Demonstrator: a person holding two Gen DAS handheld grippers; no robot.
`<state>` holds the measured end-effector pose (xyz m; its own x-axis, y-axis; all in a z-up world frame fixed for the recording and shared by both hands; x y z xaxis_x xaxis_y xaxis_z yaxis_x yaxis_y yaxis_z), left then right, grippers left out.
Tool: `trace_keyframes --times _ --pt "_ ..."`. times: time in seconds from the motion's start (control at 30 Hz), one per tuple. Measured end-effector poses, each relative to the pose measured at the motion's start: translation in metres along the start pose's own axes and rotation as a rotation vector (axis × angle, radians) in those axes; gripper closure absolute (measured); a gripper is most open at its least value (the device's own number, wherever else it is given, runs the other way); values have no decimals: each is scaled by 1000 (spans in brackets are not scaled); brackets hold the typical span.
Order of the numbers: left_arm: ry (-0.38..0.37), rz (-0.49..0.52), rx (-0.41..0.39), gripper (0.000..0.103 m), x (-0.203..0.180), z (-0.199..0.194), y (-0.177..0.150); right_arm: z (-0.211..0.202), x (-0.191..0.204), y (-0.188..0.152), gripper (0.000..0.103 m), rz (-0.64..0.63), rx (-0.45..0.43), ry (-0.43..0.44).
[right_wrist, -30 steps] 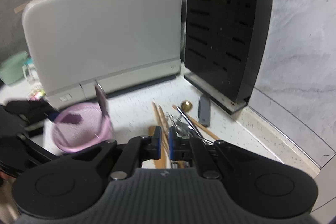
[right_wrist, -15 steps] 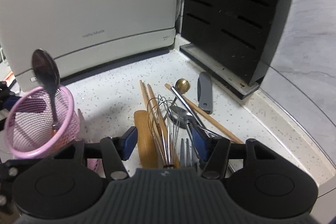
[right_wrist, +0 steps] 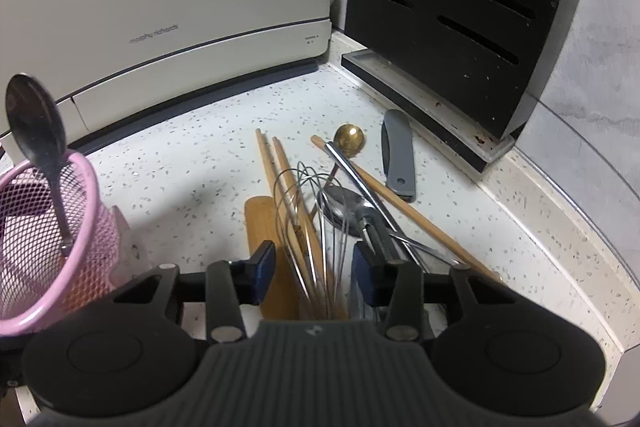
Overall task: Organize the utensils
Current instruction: 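Move the right tool back to the pile and grasp the whisk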
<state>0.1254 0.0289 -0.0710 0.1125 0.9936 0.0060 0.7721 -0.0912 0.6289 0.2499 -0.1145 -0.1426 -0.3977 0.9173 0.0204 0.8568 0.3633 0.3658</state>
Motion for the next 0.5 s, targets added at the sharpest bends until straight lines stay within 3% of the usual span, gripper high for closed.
trace_keyframes --times 0.1,0.17,0.5 --pt "0 2 0 10 0 0 0 4 -1 0 63 17 8 5" --pt "-1 1 1 10 0 0 0 4 0 0 71 29 6 26" --pt "-4 -4 2 10 0 1 1 -7 2 -2 75 19 -18 20"
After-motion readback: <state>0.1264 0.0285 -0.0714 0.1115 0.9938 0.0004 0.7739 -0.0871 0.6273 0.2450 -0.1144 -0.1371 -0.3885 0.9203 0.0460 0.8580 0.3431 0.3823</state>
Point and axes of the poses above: each gripper's, at about its wrist camera, not at the fingertips, and z roughly the way its jaws point, x to its left, y to its top, the point moved 7 cm from there along z, roughly the way its jaws point, and after that the axes turned 14 degrees about x, right-handed, at the moved point
